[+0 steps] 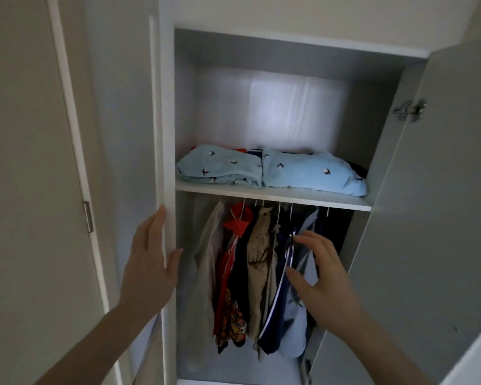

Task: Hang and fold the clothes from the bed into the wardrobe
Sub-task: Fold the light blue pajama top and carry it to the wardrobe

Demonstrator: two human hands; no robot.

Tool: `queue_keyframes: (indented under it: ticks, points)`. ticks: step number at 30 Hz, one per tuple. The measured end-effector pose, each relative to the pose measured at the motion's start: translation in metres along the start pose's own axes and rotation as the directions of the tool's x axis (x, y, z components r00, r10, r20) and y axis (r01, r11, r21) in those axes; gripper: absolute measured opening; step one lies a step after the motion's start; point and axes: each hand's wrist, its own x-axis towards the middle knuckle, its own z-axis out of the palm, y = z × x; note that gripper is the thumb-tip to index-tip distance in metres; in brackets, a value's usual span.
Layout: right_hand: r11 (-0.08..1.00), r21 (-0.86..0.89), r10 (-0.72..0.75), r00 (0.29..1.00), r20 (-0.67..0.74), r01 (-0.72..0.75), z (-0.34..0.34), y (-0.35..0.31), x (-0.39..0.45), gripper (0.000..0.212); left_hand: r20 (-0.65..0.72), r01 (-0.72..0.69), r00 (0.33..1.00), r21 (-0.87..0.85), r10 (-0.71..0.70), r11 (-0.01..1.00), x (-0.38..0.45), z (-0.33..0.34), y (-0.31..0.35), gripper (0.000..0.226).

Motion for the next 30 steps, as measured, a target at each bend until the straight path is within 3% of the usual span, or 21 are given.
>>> queue_keyframes:
  ticks: [7,11,19,22,27,30]
  points:
    - [0.984,-0.095,0.124,0.961,-0.247,-0.151,-0.079,0.04,-0.02,0.049,0.201,-0.219,0.958,0.054,0.204,0.974,0.027,0.059,0.029,0.105]
    - [0.969,-0.127,0.137,0.89,-0.435,-0.212,-0.125,0.06,-0.032,0.055,0.328,-0.268,0.918,0.099,0.223,0.958,0.043,0.092,0.053,0.105]
    - [0.928,-0.22,0.067,0.715,-0.696,-0.301,-0.201,0.097,-0.041,0.07,0.598,-0.394,0.765,0.139,0.24,0.909,0.075,0.138,0.075,0.104]
    - [0.926,-0.147,0.125,0.652,-0.748,-0.346,-0.219,0.112,-0.035,0.078,0.615,-0.421,0.746,0.14,0.255,0.896,0.088,0.145,0.085,0.098]
    - [0.889,0.052,0.357,0.616,-0.702,-0.455,-0.229,0.126,-0.02,0.095,0.657,-0.453,0.722,0.214,0.216,0.865,0.109,0.145,0.088,0.092]
    - [0.855,0.07,0.388,0.545,-0.743,-0.514,-0.229,0.13,-0.011,0.084,0.671,-0.459,0.717,0.248,0.19,0.853,0.12,0.142,0.081,0.093]
